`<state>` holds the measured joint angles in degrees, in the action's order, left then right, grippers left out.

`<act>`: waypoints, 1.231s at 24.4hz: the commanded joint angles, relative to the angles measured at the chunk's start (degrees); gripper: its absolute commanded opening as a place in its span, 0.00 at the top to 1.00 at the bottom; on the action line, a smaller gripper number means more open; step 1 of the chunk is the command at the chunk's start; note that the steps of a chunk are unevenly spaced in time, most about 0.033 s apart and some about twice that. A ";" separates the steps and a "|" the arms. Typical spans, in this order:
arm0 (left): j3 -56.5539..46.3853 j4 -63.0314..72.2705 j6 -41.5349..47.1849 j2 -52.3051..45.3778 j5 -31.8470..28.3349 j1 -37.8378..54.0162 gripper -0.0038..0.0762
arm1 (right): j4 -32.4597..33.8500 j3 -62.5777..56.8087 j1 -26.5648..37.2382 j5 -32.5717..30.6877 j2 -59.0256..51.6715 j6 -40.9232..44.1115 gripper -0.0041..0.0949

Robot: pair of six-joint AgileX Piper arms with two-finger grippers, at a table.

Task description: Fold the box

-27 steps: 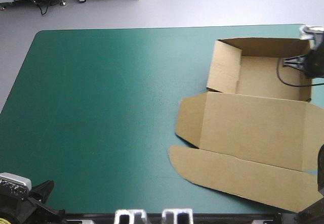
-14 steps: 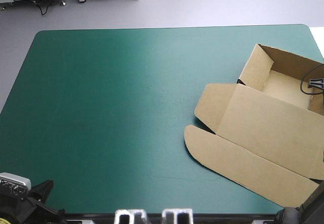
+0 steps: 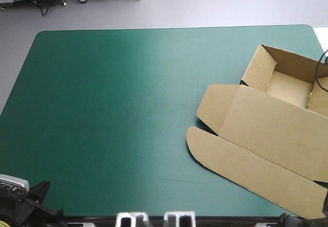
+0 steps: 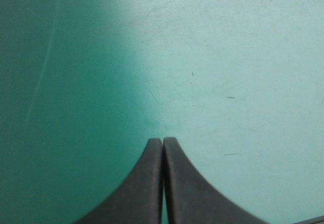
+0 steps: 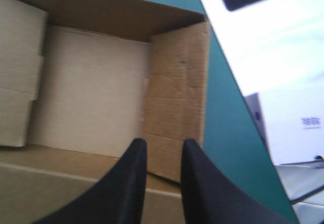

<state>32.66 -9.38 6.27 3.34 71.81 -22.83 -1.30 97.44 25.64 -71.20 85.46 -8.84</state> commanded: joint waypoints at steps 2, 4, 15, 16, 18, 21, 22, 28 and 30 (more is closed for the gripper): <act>1.15 -3.94 0.15 1.26 1.09 -0.16 0.96 | -6.58 -6.36 -3.18 -0.37 -12.13 -2.88 0.97; 1.15 -4.05 0.15 1.26 0.97 -0.16 0.96 | -6.08 -17.11 -9.28 2.44 -20.10 -2.64 0.97; 0.73 -4.37 0.15 1.26 -5.62 -0.16 0.96 | -3.84 -51.84 -19.73 8.05 -47.68 -0.45 0.97; 0.41 -4.10 0.05 1.26 -6.15 -0.16 0.96 | -3.84 -53.42 -19.73 8.53 -49.19 -0.30 0.97; -0.70 -2.24 -1.64 1.26 -6.49 -0.16 0.96 | -3.96 -57.06 -19.73 8.92 -52.86 -0.30 0.97; -2.11 2.06 -6.27 1.26 -7.17 -0.16 0.96 | -4.04 -61.23 -19.73 9.06 -57.41 0.81 0.97; -2.21 3.09 -7.48 1.26 -7.85 -0.16 0.96 | -4.08 -62.43 -19.73 9.16 -58.83 0.81 0.97; -2.61 5.53 -8.04 1.26 -10.10 -0.16 0.96 | -4.81 -66.47 -19.73 9.17 -64.63 0.81 0.97; -2.61 5.53 -8.04 1.26 -10.10 -0.16 0.96 | -4.81 -66.97 -19.73 9.51 -65.62 0.81 0.97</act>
<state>28.85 -4.22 -1.61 3.34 65.91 -22.83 -5.62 29.74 5.97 -64.94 20.50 -8.03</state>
